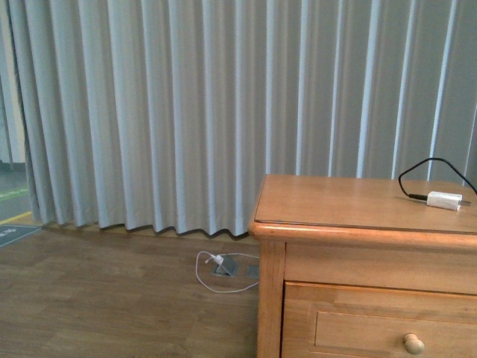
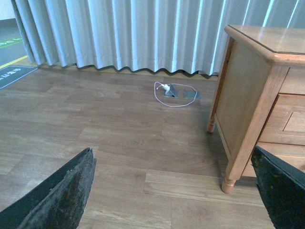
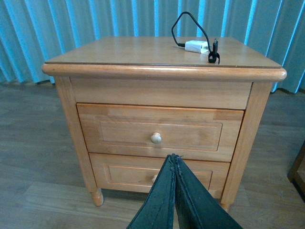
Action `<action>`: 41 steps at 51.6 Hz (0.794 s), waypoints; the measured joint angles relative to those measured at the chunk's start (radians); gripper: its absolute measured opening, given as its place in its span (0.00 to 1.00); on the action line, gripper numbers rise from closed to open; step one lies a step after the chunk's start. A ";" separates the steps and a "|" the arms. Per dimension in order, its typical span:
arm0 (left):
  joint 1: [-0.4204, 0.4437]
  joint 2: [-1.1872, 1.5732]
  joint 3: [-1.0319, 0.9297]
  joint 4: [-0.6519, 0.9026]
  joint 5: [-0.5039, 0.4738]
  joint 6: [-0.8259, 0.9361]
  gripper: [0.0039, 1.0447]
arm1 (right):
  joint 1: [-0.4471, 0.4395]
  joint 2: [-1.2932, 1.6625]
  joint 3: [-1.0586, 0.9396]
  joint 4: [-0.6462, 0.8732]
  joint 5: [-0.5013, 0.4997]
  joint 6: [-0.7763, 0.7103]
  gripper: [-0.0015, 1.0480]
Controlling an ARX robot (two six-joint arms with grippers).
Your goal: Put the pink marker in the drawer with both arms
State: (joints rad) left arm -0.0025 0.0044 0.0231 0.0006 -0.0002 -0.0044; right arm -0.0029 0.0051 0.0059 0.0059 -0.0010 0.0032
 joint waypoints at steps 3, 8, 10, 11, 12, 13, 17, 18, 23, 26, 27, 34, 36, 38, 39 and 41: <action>0.000 0.000 0.000 0.000 0.000 0.000 0.95 | 0.000 0.000 0.000 -0.004 0.000 0.000 0.01; 0.000 0.000 0.000 0.000 0.000 0.000 0.95 | 0.000 -0.001 0.000 -0.005 0.000 0.000 0.01; 0.000 0.000 0.000 0.000 0.000 0.000 0.95 | 0.000 -0.001 0.000 -0.005 0.000 0.000 0.01; 0.000 0.000 0.000 0.000 0.000 0.000 0.95 | 0.000 -0.001 0.000 -0.005 0.000 0.000 0.01; 0.000 0.000 0.000 0.000 0.000 0.000 0.95 | 0.000 -0.001 0.000 -0.005 0.000 0.000 0.01; 0.000 0.000 0.000 0.000 0.000 0.000 0.95 | 0.000 -0.001 0.000 -0.005 0.000 0.000 0.02; 0.000 0.000 0.000 0.000 0.000 0.000 0.95 | 0.000 -0.001 0.000 -0.005 0.000 -0.001 0.13; 0.000 0.000 0.000 0.000 0.000 0.000 0.95 | 0.000 -0.001 0.000 -0.005 0.000 -0.001 0.17; 0.000 0.000 0.000 0.000 0.000 0.000 0.95 | 0.000 -0.001 0.000 -0.005 0.000 -0.001 0.35; 0.000 0.000 0.000 0.000 0.000 0.000 0.95 | 0.000 -0.001 0.000 -0.005 0.000 -0.001 0.46; 0.000 0.000 0.000 0.000 0.000 0.000 0.95 | 0.000 -0.001 0.000 -0.005 0.000 -0.001 0.49; 0.000 0.000 0.000 0.000 0.000 0.000 0.95 | 0.000 -0.001 0.000 -0.005 0.000 -0.001 0.73; 0.000 0.000 0.000 0.000 0.000 0.000 0.95 | 0.000 -0.001 0.000 -0.005 0.000 -0.001 0.79; 0.000 0.000 0.000 0.000 0.000 0.000 0.95 | 0.000 -0.001 0.000 -0.005 0.000 -0.001 0.90; 0.000 0.000 0.000 0.000 0.000 0.000 0.95 | 0.000 -0.001 0.000 -0.005 0.000 0.000 0.93; 0.000 0.000 0.000 0.000 0.000 0.000 0.95 | 0.000 -0.001 0.000 -0.005 0.000 0.000 0.92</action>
State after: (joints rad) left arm -0.0025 0.0044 0.0231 0.0006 -0.0002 -0.0044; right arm -0.0029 0.0040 0.0059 0.0006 -0.0010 0.0032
